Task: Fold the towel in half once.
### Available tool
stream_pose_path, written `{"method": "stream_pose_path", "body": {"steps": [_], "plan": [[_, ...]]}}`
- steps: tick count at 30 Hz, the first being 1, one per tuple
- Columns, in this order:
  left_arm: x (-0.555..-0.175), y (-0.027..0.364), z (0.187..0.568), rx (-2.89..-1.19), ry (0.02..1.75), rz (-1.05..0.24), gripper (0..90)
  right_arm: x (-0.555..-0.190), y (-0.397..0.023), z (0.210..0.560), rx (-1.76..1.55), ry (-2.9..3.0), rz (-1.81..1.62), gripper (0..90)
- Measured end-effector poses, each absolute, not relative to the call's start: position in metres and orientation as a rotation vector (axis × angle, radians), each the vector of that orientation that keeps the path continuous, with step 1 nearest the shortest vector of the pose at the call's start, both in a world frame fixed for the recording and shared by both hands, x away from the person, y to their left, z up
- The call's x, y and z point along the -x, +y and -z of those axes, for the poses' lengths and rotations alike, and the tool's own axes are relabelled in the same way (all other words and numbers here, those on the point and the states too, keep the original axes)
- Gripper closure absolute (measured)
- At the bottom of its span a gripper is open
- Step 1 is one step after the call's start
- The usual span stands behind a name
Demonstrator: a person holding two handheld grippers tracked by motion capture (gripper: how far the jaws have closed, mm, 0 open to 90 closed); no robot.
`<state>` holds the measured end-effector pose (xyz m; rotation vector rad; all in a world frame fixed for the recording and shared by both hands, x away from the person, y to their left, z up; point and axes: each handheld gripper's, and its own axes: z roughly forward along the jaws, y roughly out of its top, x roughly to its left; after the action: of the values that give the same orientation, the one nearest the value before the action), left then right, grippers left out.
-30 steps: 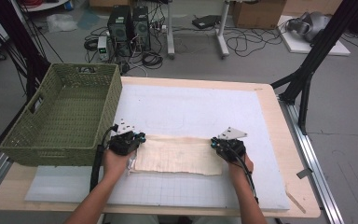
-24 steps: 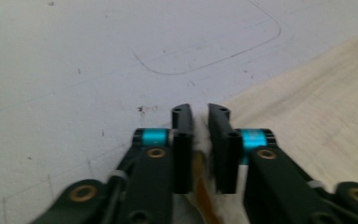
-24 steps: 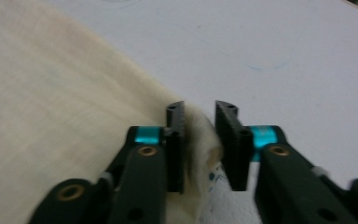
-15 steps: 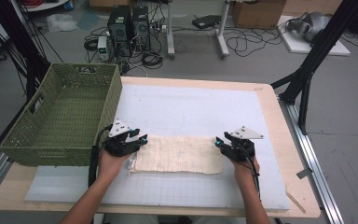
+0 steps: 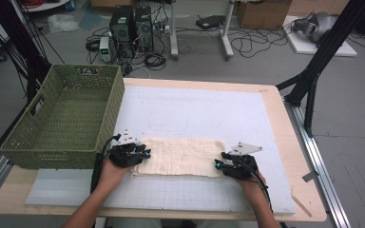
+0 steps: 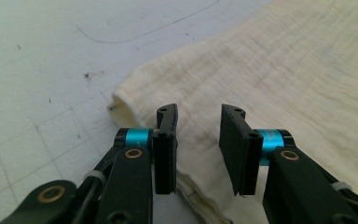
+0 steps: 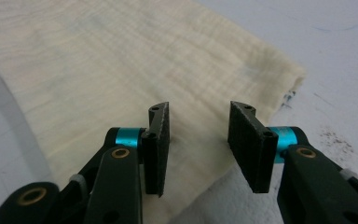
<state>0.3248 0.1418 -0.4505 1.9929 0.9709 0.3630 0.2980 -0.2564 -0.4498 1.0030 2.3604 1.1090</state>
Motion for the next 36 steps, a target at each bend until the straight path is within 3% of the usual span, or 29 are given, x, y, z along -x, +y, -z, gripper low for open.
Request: {"method": "stream_pose_path", "body": {"steps": [3,14,18,21,29,36], "plan": [[-0.324,0.141,0.450,-2.007,0.961,-0.371,66.3,-0.296,-0.261,0.450,-1.018,2.344,-1.090,55.7],[-0.314,0.157,0.439,-1.831,0.920,-0.347,42.2,-0.273,-0.283,0.429,-1.078,2.174,-1.200,35.6],[-0.308,0.160,0.429,-1.746,0.890,-0.369,30.6,-0.264,-0.290,0.422,-1.068,2.124,-1.210,30.8],[-0.305,0.158,0.424,-1.689,0.877,-0.382,14.4,-0.259,-0.293,0.420,-1.071,2.111,-1.209,29.3],[-0.302,0.154,0.422,-1.708,0.819,-0.384,14.9,-0.257,-0.295,0.418,-1.060,2.064,-1.207,11.7],[-0.301,0.155,0.422,-1.712,0.794,-0.390,15.1,-0.259,-0.297,0.420,-1.050,2.062,-1.198,11.6]]}}
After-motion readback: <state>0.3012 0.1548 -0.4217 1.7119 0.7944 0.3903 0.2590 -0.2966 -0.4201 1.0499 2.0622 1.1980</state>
